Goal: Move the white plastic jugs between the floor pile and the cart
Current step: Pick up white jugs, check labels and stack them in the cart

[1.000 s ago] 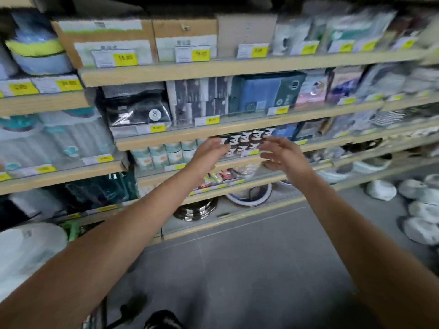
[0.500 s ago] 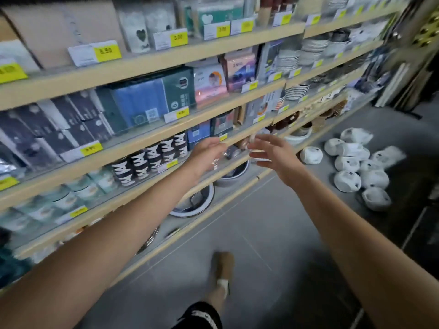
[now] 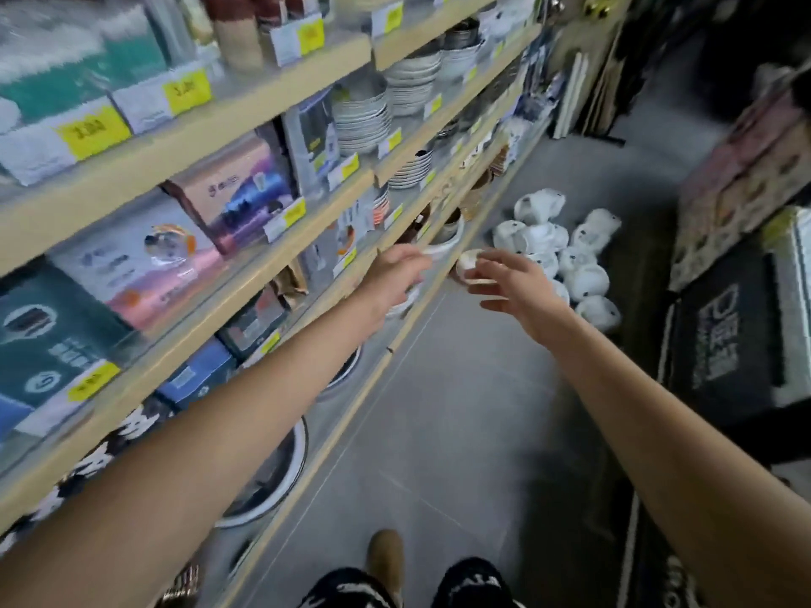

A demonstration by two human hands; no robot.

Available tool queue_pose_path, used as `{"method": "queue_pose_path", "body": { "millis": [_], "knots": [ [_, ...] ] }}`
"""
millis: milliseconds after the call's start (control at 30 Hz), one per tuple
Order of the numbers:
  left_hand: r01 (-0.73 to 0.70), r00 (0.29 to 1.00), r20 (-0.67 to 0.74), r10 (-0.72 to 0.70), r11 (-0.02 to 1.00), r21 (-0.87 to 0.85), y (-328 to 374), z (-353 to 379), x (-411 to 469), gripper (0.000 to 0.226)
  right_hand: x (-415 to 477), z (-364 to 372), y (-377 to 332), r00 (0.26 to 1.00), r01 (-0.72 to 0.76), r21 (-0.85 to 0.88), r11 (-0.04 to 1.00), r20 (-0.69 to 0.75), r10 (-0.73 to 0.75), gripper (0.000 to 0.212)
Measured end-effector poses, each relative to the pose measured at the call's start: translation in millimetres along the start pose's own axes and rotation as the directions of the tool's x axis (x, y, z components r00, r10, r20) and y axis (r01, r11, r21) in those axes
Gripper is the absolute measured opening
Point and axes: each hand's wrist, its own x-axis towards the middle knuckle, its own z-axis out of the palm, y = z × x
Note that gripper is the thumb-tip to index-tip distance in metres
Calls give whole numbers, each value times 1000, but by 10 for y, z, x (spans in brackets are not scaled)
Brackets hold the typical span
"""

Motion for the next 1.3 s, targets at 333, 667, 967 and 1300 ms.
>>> {"method": "queue_pose_path", "body": {
  "millis": [333,667,967,1300],
  "knots": [
    [22,959,278,-48,995,97,498,1356,1462,56,1120,-1408,173,969,-67,141,988,-227,98,13],
    [84,929,341,-143,980,182,1034,3038,3326,33,2675,-3222,144,937,-152,140,978,-294,187,27],
    [174,912,339,-231,966,192,1300,4028,4454,40,3782,-4327,150,921,-225,133,965,-295,255,25],
    [226,898,337,-281,955,193,1441,4709,6008,28,5180,-5036,282,908,-302,156,940,-251,334,13]
  ]
}}
